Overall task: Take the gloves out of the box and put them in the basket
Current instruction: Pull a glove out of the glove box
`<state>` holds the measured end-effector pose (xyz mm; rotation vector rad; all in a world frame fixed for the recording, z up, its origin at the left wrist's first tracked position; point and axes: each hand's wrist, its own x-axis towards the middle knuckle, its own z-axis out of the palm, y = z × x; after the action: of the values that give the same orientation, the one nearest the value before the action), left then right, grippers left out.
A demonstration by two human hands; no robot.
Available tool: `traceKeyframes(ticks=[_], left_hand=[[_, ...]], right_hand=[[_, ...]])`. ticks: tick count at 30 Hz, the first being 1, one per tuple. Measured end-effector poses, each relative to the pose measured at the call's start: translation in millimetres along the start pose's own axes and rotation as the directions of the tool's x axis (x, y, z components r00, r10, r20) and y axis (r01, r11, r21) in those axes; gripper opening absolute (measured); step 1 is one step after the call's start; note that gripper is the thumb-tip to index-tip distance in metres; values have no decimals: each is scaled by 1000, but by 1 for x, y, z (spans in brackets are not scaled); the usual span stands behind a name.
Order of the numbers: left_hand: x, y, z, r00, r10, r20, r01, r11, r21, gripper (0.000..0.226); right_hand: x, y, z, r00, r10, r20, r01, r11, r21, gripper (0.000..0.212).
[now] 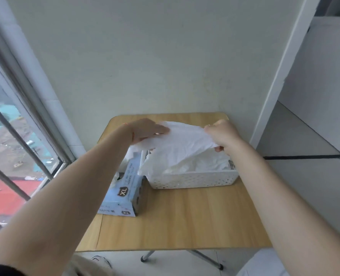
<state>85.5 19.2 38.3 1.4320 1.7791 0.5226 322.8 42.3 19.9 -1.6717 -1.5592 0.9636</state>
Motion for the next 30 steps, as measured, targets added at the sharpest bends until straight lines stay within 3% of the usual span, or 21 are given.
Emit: traceKeyframes(ticks=[3, 5, 7, 8, 10, 12, 15, 20, 22, 26, 30], left_hand=[[15, 15, 18, 983, 79, -165, -8, 920, 391, 29], [15, 16, 28, 930, 173, -324, -23, 907, 421, 15], [12, 12, 43, 823, 361, -438, -149, 882, 448, 15], [10, 9, 51, 781, 457, -427, -238, 848, 473, 16], [3, 5, 69, 780, 569, -262, -383, 764, 520, 23], [0, 2, 84, 832, 549, -80, -406, 701, 587, 39], [1, -5, 94, 898, 439, -16, -321, 681, 658, 62], [1, -15, 104, 965, 231, 126, -251, 670, 699, 87], [0, -13, 103, 967, 223, 125, -248, 696, 674, 90], [-10, -7, 82, 909, 408, -83, -301, 782, 546, 68], [-28, -26, 43, 831, 443, -337, -264, 847, 462, 31]], right_hand=[[13, 26, -5, 996, -47, -75, 27, 968, -248, 14], [15, 36, -1, 990, -109, -86, 71, 930, -359, 16], [16, 40, 3, 977, -189, -99, 119, 868, -482, 18], [15, 40, 5, 968, -229, -107, 134, 823, -552, 18], [13, 39, 8, 951, -289, -112, 147, 739, -657, 19], [10, 37, 8, 944, -317, -94, 147, 657, -739, 25], [4, 38, 4, 941, -330, -69, 133, 551, -824, 35], [-3, 39, 6, 942, -333, -33, 132, 459, -878, 32], [-4, 38, 8, 927, -372, -53, 134, 459, -878, 26], [-7, 21, 14, 867, -490, -96, 212, 535, -818, 15], [-20, -11, 43, 833, -544, 102, 486, 631, -604, 15]])
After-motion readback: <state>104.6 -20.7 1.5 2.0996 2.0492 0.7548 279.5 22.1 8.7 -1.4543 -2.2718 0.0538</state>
